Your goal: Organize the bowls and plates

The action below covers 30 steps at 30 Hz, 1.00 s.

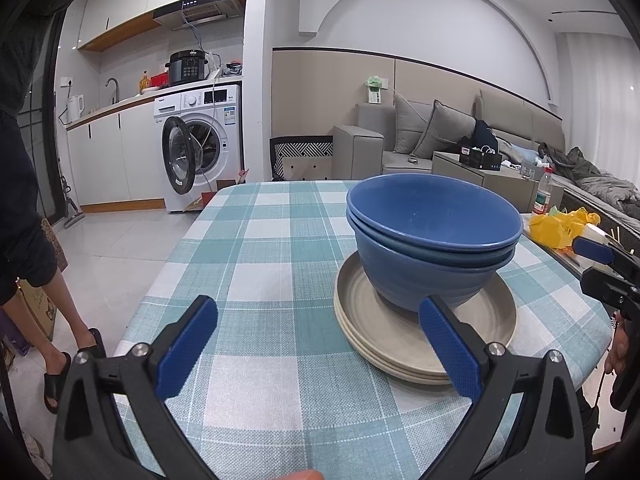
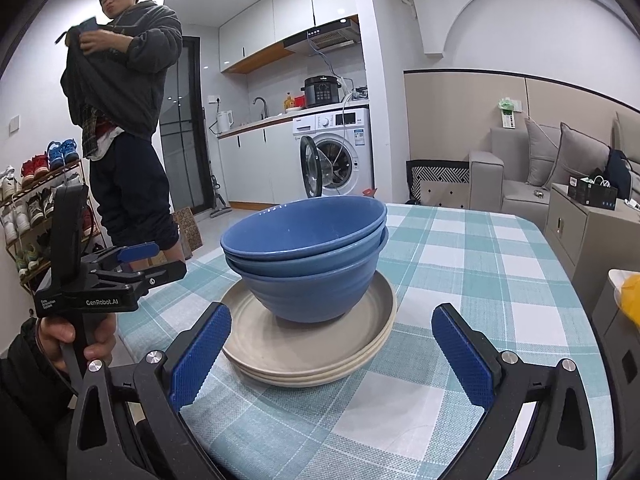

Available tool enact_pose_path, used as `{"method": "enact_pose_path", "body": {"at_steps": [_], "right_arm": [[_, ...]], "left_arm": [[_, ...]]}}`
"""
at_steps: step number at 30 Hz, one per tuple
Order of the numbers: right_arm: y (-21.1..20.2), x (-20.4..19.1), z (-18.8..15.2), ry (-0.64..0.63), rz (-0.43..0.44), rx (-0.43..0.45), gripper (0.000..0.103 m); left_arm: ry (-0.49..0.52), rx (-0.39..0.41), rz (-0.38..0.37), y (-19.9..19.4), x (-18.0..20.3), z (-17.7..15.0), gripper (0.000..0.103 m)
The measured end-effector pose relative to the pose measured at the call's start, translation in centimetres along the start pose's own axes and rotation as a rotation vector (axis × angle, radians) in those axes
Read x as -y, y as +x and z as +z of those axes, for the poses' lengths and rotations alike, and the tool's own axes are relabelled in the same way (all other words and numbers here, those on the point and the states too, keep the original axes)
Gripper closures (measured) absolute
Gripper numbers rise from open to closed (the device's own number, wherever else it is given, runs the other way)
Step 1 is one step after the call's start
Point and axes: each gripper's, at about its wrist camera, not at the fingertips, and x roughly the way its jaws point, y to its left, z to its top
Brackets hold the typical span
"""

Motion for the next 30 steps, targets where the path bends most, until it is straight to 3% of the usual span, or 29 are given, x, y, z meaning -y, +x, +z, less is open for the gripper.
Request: {"method": "enact_pose_path", "body": {"at_steps": [30], "right_arm": [[-0.03,-0.31,-0.12,0.003,0.005,0.0,0.001]], "left_arm": [[0.003,0.002,0.002,-0.01,-0.03,0.06,0.001]]}}
